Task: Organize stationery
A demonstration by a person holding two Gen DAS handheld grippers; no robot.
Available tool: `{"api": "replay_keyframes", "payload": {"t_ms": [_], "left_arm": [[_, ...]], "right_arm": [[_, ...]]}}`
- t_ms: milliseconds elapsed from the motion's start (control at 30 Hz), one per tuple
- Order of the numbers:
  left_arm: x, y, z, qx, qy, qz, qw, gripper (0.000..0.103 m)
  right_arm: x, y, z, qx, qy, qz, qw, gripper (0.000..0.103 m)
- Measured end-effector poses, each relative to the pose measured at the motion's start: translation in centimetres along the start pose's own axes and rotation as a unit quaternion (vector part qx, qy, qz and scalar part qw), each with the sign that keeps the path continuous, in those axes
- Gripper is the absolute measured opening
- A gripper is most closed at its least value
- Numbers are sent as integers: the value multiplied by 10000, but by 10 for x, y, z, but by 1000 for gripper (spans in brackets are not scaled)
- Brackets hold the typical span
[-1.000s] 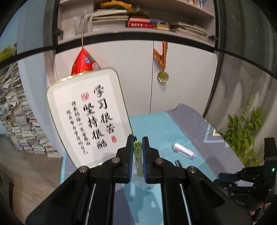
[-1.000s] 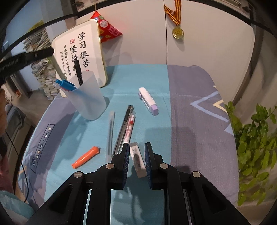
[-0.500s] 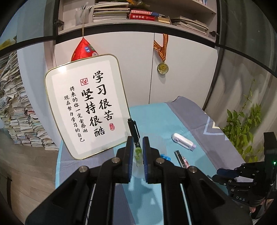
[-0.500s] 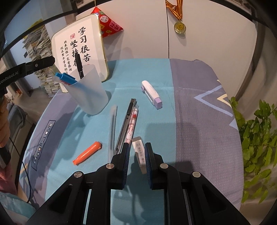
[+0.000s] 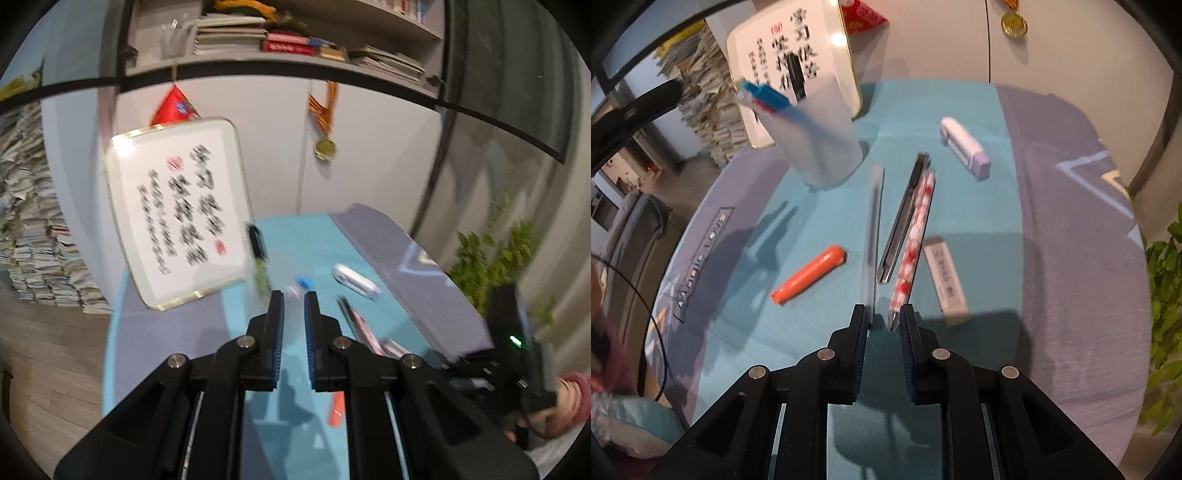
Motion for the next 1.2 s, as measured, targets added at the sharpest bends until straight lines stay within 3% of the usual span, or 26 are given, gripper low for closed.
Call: {"api": "replay_keyframes", "payload": {"t_ms": [200, 433, 600, 800, 1133, 1200], "left_arm": [[35, -31, 15, 391, 492, 130, 9979, 9], [59, -51, 37, 625, 998, 138, 9929, 10], [69, -80, 52, 927, 1254, 271, 9874, 38], [88, -98, 87, 866, 1732, 308, 9806, 37], [89, -92, 112, 418, 1898, 86, 9809, 34], [90, -91, 112, 353, 1892, 136, 9812, 14]], "right_arm": [[-3, -5, 11, 31, 75, 175, 9998, 17], [-4, -5, 11, 660, 7, -232, 9975, 11], [13, -25, -4, 533, 156, -136, 9984, 11], [45, -37, -28, 327, 356, -117, 9988, 11], [64, -37, -40, 269, 294, -131, 9991, 10], [62, -35, -36, 237, 315, -159, 9991, 10]]}}
Point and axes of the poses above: each gripper's, at about its wrist camera, not at the fingertips, and z roughly the way its jaws point, y to its left, x to its underside, the point moved 5 cm from there along z, roughly the way its jaws point, and after that the axes turned 2 degrees about -x, right-handed, at the moved point
